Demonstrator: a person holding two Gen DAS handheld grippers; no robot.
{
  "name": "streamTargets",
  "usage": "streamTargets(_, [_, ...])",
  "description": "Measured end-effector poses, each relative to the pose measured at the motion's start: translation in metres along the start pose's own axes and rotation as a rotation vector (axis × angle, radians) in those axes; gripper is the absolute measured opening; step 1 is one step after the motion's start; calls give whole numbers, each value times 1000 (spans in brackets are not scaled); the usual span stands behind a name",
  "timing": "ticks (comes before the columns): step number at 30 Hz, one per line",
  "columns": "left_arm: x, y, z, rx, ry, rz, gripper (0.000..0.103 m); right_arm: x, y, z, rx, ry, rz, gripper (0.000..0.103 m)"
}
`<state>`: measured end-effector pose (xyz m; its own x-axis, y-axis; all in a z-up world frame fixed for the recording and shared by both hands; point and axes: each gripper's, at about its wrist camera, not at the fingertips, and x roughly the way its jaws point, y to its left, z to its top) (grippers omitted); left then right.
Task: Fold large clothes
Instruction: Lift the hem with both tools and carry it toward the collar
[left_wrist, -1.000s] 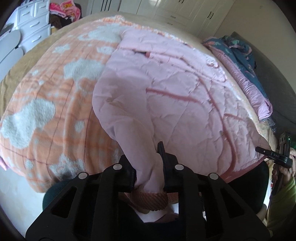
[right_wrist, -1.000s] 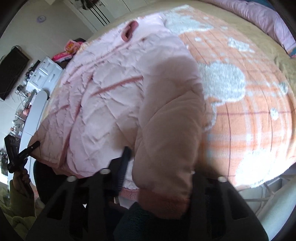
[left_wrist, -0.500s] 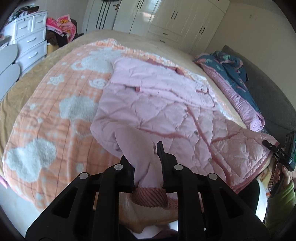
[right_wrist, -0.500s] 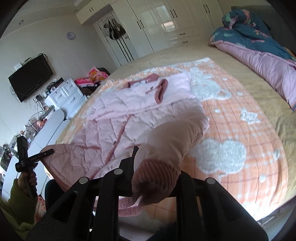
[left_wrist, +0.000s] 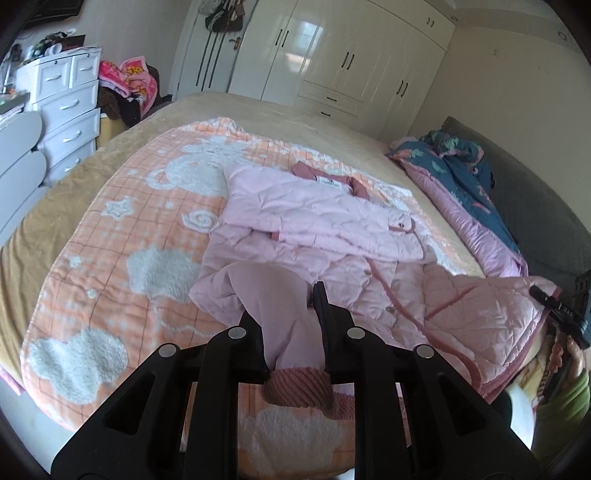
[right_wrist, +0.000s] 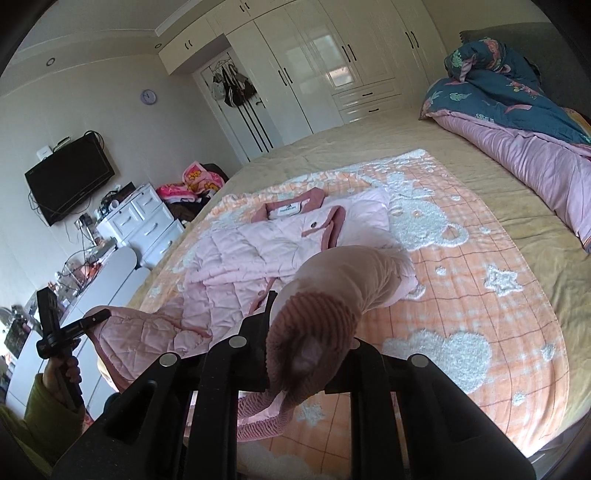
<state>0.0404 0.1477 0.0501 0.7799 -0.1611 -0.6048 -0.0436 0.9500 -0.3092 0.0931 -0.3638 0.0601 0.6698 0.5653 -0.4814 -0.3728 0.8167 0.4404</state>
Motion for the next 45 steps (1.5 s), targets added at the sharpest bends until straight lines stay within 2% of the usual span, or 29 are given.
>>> streamTargets(13, [-8,-16,43,13,-91,-8,11,3,6,37,4,-65,2,16])
streamTargets(34, [-5,-19,114,-34,-214,-20,11,8,14,107,15,-162,16,15])
streamTargets(45, [20,-15,135,-53,-231,18,11,37,4,134,49,-140,19,15])
